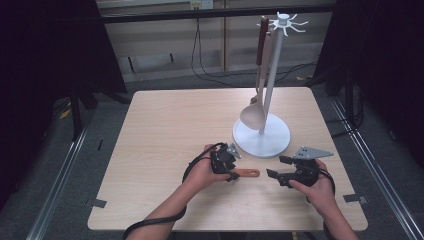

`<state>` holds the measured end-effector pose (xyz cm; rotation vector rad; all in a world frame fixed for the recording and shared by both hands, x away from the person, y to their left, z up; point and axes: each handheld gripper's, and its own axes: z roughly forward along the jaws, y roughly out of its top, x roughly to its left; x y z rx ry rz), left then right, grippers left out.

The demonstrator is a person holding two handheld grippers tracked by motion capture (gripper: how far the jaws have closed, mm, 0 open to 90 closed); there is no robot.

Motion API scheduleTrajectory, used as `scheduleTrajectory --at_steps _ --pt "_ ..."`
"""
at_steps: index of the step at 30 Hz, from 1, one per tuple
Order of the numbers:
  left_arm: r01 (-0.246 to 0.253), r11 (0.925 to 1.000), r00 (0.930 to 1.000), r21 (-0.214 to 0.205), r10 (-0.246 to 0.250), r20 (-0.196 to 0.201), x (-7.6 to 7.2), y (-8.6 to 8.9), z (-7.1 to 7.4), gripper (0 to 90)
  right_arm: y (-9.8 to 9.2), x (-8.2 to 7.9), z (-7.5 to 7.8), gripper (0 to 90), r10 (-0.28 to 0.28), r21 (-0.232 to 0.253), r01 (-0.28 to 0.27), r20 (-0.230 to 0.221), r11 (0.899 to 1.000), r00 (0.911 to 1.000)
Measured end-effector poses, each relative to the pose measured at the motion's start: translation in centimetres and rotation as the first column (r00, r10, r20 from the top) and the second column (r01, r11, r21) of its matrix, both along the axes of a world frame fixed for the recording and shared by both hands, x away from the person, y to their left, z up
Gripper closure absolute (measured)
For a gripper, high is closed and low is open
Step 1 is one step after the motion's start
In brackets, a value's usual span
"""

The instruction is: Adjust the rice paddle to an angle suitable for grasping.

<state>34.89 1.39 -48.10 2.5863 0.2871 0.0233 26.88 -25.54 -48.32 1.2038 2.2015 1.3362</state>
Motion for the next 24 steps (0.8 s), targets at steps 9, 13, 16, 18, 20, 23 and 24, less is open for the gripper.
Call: scheduleTrajectory --at_steps 9,13,16,18,20,23,24 --pt "-0.016 0.9993 0.9962 0.034 0.019 -0.086 -0.8 0.1 0.4 59.2 0.2 0.0 0.1 23.3 0.005 -0.001 -0.005 -0.003 1.000 1.0000" --pt "-0.009 0.9957 0.9979 0.093 0.015 -0.064 -0.9 -1.0 0.6 55.4 0.2 0.1 0.0 23.3 0.006 -0.002 -0.006 -0.002 1.000 1.0000" --pt "0.010 0.9882 0.9992 0.153 -0.004 -0.039 -1.2 -2.0 0.8 58.2 0.1 0.1 0.0 23.3 0.005 0.000 -0.005 -0.004 1.000 1.0000" --pt "0.025 0.9829 0.9988 0.182 -0.016 -0.047 -1.3 -2.5 1.0 62.5 0.1 0.1 0.0 23.3 0.003 0.000 -0.003 -0.005 1.000 1.0000" --pt "0.027 0.9786 0.9984 0.204 -0.016 -0.054 -1.3 -2.8 1.1 63.9 0.1 0.1 -0.1 23.3 0.001 -0.001 -0.001 -0.006 1.000 1.0000" --pt "0.000 0.9784 0.9980 0.207 0.013 -0.061 -1.4 -3.0 1.1 65.9 0.1 0.1 -0.1 23.3 -0.001 0.001 0.001 -0.008 1.000 1.0000" --pt "0.010 0.9797 0.9969 0.200 0.006 -0.078 -1.3 -2.8 1.2 65.9 0.0 0.1 -0.1 23.3 0.000 0.003 0.000 -0.006 1.000 1.0000"
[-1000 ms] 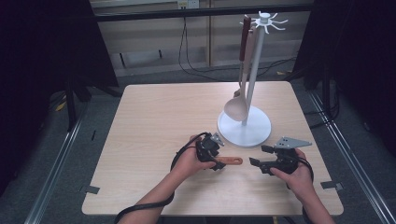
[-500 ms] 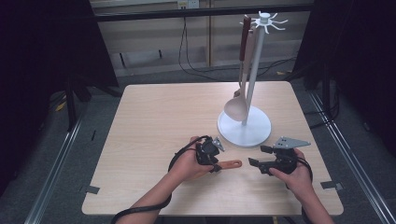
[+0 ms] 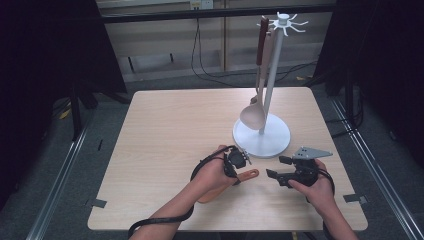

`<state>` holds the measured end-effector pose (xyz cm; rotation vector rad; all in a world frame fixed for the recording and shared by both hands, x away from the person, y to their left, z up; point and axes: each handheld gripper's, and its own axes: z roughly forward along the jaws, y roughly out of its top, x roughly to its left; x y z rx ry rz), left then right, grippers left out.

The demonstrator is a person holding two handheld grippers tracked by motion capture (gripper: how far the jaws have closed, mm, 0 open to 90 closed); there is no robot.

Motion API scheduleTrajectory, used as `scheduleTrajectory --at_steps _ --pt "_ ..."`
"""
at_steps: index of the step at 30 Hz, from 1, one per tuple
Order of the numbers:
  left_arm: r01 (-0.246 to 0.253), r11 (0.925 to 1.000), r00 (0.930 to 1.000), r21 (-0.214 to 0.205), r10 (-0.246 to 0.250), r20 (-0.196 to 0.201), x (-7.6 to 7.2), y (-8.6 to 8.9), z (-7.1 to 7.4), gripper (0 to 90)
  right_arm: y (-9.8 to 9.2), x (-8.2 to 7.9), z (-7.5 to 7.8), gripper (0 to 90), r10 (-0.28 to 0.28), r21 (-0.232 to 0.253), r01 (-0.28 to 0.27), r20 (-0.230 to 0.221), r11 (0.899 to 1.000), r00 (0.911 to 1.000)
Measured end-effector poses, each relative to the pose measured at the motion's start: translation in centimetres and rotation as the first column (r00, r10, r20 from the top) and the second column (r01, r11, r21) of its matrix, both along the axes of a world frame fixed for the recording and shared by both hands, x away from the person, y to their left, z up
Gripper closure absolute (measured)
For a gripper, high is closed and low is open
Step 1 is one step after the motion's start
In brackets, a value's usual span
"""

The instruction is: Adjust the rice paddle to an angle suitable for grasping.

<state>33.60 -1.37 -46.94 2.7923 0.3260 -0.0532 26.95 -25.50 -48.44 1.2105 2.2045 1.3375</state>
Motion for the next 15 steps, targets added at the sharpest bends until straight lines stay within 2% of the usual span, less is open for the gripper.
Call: scheduleTrajectory --at_steps 1,2,3,4,5,6,7,8,9,10,11,12,13,15 --pt "-0.020 0.9995 0.9997 -0.023 0.020 -0.011 0.0 0.2 -0.1 66.0 -0.1 0.0 0.0 23.3 0.000 0.003 0.000 0.004 1.000 1.0000" --pt "-0.053 0.9971 0.9975 -0.055 0.050 -0.051 0.2 0.7 -0.1 66.0 -0.1 0.0 0.1 23.3 0.000 0.003 0.000 0.007 1.000 1.0000" --pt "-0.042 0.9962 0.9977 -0.077 0.037 -0.057 0.5 1.1 0.0 66.0 -0.2 0.0 0.1 23.3 -0.008 0.010 0.008 0.005 1.000 1.0000" --pt "-0.069 0.9920 0.9959 -0.105 0.062 -0.065 0.4 1.5 0.1 66.0 -0.2 0.0 0.1 23.3 -0.010 0.012 0.010 0.005 1.000 0.9999" --pt "-0.070 0.9907 0.9961 -0.116 0.063 -0.062 0.5 1.9 0.4 66.0 -0.2 0.0 0.1 23.3 -0.011 0.014 0.011 0.006 1.000 0.9999" --pt "-0.092 0.9829 0.9949 -0.159 0.084 -0.055 0.4 2.4 0.8 66.0 -0.2 0.0 0.1 23.3 -0.011 0.017 0.011 0.005 1.000 0.9999" --pt "-0.081 0.9809 0.9958 -0.177 0.071 -0.057 0.5 2.9 1.2 66.0 -0.1 0.1 0.1 23.3 -0.007 0.019 0.007 0.002 1.000 1.0000" --pt "-0.093 0.9756 0.9946 -0.199 0.081 -0.064 0.5 3.3 1.6 66.0 0.0 0.1 0.0 23.3 -0.006 0.020 0.006 0.001 1.000 1.0000" --pt "-0.116 0.9601 0.9924 -0.254 0.102 -0.069 0.4 3.8 2.0 66.1 0.1 0.1 0.0 23.3 -0.006 0.021 0.006 0.000 1.000 1.0000" --pt "-0.114 0.9568 0.9930 -0.267 0.102 -0.060 0.3 4.1 2.3 66.1 0.3 0.1 0.0 23.3 -0.001 0.032 0.001 0.000 0.999 1.0000" --pt "-0.121 0.9502 0.9925 -0.287 0.110 -0.054 0.3 4.4 2.5 66.1 0.5 0.2 0.0 23.3 0.002 0.040 -0.002 0.003 0.999 1.0000" --pt "-0.143 0.9345 0.9897 -0.326 0.131 -0.056 0.2 4.8 2.9 66.1 0.6 0.1 0.0 23.3 0.007 0.045 -0.007 0.004 0.999 1.0000" --pt "-0.140 0.9278 0.9902 -0.346 0.130 -0.050 0.2 5.1 3.0 66.1 1.0 0.1 0.1 23.3 0.012 0.052 -0.013 0.009 0.999 0.9999" --pt "-0.150 0.9068 0.9885 -0.394 0.144 -0.047 0.0 5.7 3.3 66.1 1.6 0.1 0.3 23.0 0.029 0.059 -0.030 0.018 0.998 0.9994"
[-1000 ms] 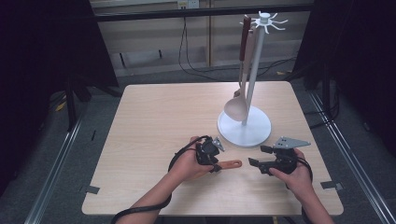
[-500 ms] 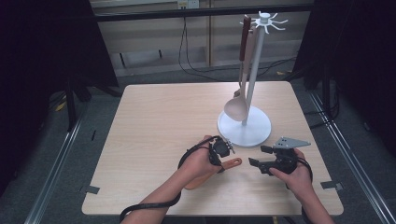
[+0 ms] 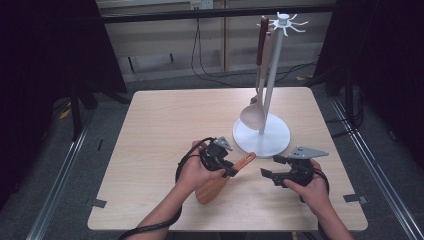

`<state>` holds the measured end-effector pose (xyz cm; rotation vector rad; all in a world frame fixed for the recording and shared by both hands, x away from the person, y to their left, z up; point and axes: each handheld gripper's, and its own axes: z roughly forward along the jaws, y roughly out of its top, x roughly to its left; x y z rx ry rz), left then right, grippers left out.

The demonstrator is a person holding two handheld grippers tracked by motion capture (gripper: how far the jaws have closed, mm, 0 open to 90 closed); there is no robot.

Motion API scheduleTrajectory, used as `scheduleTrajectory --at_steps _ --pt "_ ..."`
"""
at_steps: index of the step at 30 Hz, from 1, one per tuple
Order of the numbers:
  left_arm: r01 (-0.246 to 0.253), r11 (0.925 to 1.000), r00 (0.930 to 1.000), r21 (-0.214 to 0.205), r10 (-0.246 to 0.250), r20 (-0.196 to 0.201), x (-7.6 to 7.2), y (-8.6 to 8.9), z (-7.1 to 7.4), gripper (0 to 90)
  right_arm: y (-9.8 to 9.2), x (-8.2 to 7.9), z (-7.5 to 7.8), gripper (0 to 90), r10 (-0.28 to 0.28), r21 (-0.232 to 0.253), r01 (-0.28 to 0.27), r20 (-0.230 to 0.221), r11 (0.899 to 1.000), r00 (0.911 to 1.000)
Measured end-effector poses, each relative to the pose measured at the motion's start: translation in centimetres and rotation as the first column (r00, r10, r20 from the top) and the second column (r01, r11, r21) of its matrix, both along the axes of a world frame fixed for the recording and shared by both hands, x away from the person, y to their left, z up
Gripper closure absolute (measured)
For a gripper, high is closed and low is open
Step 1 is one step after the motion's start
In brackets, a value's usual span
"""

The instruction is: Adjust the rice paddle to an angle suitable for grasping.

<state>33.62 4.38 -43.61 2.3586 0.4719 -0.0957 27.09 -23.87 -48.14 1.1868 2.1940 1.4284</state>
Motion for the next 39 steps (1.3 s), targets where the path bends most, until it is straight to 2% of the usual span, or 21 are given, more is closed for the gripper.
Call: scheduleTrajectory --at_steps 3,5,9,15,17,18,21,22,23,24,25,28,33,34,35,37,39 --pt "-0.022 0.9974 0.9995 -0.068 0.024 0.020 -0.2 0.6 0.1 66.1 1.2 0.0 0.1 22.3 0.025 0.011 -0.025 0.002 1.000 0.9997" --pt "-0.034 0.9948 0.9986 -0.096 0.038 0.037 -0.3 1.0 0.2 66.0 2.0 -0.1 0.0 22.3 0.050 0.011 -0.050 0.002 0.999 0.9988" --pt "-0.069 0.9885 0.9965 -0.135 0.074 0.037 -0.4 1.4 0.2 66.0 3.3 -0.1 -0.2 22.1 0.075 0.016 -0.075 -0.011 0.997 0.9971" --pt "-0.113 0.9799 0.9909 -0.164 0.123 0.054 -0.6 1.6 0.6 66.0 4.8 -0.1 -0.5 22.1 0.103 0.043 -0.101 -0.028 0.994 0.9943" --pt "-0.125 0.9754 0.9892 -0.181 0.137 0.053 -0.7 1.6 0.8 66.0 5.4 -0.1 -0.5 23.3 0.098 0.072 -0.095 -0.030 0.993 0.9947" --pt "-0.126 0.9773 0.9885 -0.171 0.138 0.061 -0.7 1.6 1.0 66.0 5.7 -0.1 -0.4 23.9 0.092 0.079 -0.090 -0.024 0.993 0.9955" --pt "-0.139 0.9716 0.9860 -0.191 0.154 0.065 -0.8 1.6 1.4 66.0 6.5 -0.2 -0.1 26.5 0.080 0.113 -0.078 -0.011 0.991 0.9967" --pt "-0.135 0.9715 0.9859 -0.195 0.151 0.072 -0.8 1.7 1.5 66.0 6.8 -0.2 0.0 27.0 0.085 0.131 -0.084 -0.003 0.988 0.9963" --pt "-0.140 0.9682 0.9848 -0.207 0.158 0.073 -0.8 1.8 1.6 66.0 7.3 -0.2 0.3 27.6 0.093 0.132 -0.094 0.013 0.987 0.9956" --pt "-0.143 0.9680 0.9848 -0.207 0.160 0.068 -0.8 1.8 1.8 66.0 7.6 -0.3 0.5 29.4 0.089 0.128 -0.091 0.023 0.988 0.9958" --pt "-0.152 0.9644 0.9835 -0.216 0.169 0.064 -0.8 1.9 1.9 66.0 7.9 -0.3 0.6 31.6 0.086 0.132 -0.089 0.028 0.987 0.9959" --pt "-0.162 0.9614 0.9818 -0.222 0.180 0.061 -0.8 2.1 2.2 66.0 8.9 -0.3 0.9 37.5 0.079 0.164 -0.083 0.031 0.983 0.9964" --pt "-0.178 0.9532 0.9785 -0.244 0.198 0.058 -1.0 2.3 2.4 65.9 9.8 -0.1 0.7 58.5 0.028 0.180 -0.032 0.024 0.983 0.9993" --pt "-0.182 0.9530 0.9769 -0.242 0.203 0.065 -1.1 2.4 2.5 65.9 9.9 0.0 0.6 60.3 0.033 0.205 -0.036 0.016 0.978 0.9993" --pt "-0.187 0.9518 0.9759 -0.243 0.208 0.065 -1.1 2.4 2.5 65.9 10.0 0.1 0.6 60.6 0.025 0.205 -0.028 0.017 0.978 0.9995" --pt "-0.194 0.9491 0.9741 -0.248 0.216 0.066 -1.1 2.5 2.5 65.9 10.1 0.0 0.7 69.8 0.035 0.216 -0.040 0.030 0.976 0.9990" --pt "-0.197 0.9465 0.9728 -0.255 0.221 0.069 -1.1 2.6 2.7 65.9 10.3 -0.1 0.9 72.1 0.032 0.205 -0.041 0.049 0.978 0.9983"
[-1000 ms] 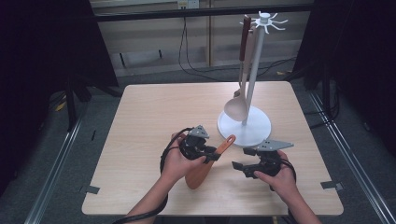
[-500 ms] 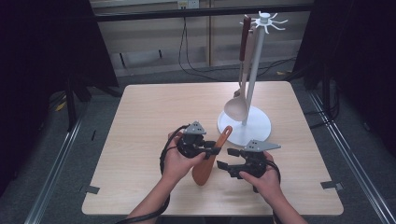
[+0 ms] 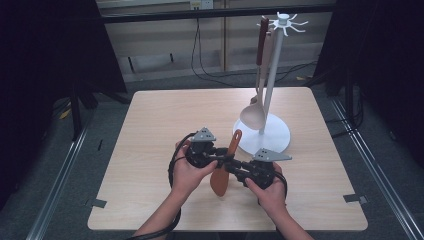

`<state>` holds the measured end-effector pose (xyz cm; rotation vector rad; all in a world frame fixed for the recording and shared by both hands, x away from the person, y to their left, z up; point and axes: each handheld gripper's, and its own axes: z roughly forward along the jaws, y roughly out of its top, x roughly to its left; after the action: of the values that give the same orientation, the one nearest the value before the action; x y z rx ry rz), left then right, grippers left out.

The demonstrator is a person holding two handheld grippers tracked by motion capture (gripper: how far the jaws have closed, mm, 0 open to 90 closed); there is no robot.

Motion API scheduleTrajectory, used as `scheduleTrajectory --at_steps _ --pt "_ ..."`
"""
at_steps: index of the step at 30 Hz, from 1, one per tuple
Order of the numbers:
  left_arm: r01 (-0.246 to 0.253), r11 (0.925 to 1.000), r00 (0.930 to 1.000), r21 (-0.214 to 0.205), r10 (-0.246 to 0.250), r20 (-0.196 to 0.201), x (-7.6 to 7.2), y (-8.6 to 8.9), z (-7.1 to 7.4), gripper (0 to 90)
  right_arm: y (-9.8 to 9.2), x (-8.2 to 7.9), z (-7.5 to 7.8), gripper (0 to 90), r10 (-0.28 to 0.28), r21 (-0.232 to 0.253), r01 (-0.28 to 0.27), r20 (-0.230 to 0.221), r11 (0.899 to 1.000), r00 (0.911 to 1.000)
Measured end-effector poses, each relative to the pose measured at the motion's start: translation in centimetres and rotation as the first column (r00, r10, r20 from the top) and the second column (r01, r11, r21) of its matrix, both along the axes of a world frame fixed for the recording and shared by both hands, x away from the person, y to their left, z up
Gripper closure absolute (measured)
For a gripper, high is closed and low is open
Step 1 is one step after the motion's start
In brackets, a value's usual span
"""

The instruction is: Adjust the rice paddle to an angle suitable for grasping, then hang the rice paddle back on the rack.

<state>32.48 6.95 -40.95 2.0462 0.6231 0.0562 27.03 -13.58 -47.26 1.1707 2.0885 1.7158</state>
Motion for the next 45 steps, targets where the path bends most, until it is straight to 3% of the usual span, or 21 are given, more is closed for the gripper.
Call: scheduleTrajectory --at_steps 4,7,8,9,10,11,12,16,24,30,35,41,45 --pt "-0.022 0.9997 0.9998 -0.011 0.022 0.004 0.0 0.2 0.5 65.9 -0.1 0.0 0.2 77.6 -0.017 0.039 0.016 0.022 0.999 0.9996" --pt "-0.021 0.9995 0.9997 -0.024 0.022 0.013 0.0 0.5 0.8 66.4 -0.5 -0.1 0.3 84.1 -0.043 0.039 0.041 0.043 0.998 0.9982" --pt "-0.025 0.9996 0.9991 -0.015 0.025 0.034 -0.1 0.6 0.9 69.7 -0.8 0.0 0.3 84.1 -0.037 0.046 0.035 0.046 0.998 0.9982" --pt "-0.015 0.9997 0.9991 -0.021 0.016 0.040 0.0 0.7 0.9 78.8 -1.0 0.0 0.4 84.2 -0.042 0.040 0.040 0.050 0.998 0.9979" --pt "-0.002 0.9983 0.9997 -0.058 0.003 0.024 0.1 0.8 0.8 74.0 -1.2 0.1 0.4 84.2 -0.041 0.041 0.039 0.043 0.998 0.9982" --pt "-0.007 0.9981 0.9996 -0.061 0.008 0.027 0.1 0.8 0.7 65.7 -1.5 0.1 0.4 84.2 -0.045 0.046 0.043 0.036 0.998 0.9984" --pt "-0.007 0.9991 0.9991 -0.042 0.008 0.042 0.1 0.8 0.7 61.9 -1.7 0.1 0.5 84.2 -0.049 0.054 0.047 0.035 0.997 0.9982" --pt "-0.017 0.9976 0.9982 -0.067 0.021 0.056 0.1 1.1 0.5 49.5 -2.5 0.2 0.9 84.2 -0.044 0.051 0.041 0.045 0.998 0.9980" --pt "-0.057 0.9975 0.9928 -0.041 0.061 0.103 0.4 2.0 -0.1 28.7 -4.0 0.3 2.0 84.2 -0.018 0.056 0.013 0.080 0.998 0.9966" --pt "-0.074 0.9969 0.9892 -0.028 0.077 0.125 0.5 2.8 -0.9 18.9 -5.0 0.4 2.9 84.2 0.001 0.070 -0.009 0.119 0.997 0.9929" --pt "-0.095 0.9954 0.9885 -0.011 0.095 0.117 0.7 3.2 -1.4 11.5 -5.9 0.6 4.0 84.2 0.009 0.087 -0.022 0.149 0.996 0.9888" --pt "-0.122 0.9925 0.9871 0.013 0.120 0.106 0.9 3.7 -2.1 7.2 -7.2 1.2 5.4 84.2 0.021 0.099 -0.039 0.174 0.994 0.9845" --pt "-0.127 0.9920 0.9863 0.001 0.126 0.107 0.9 3.9 -2.3 5.7 -7.7 1.6 6.3 84.2 0.035 0.088 -0.053 0.192 0.995 0.9807"
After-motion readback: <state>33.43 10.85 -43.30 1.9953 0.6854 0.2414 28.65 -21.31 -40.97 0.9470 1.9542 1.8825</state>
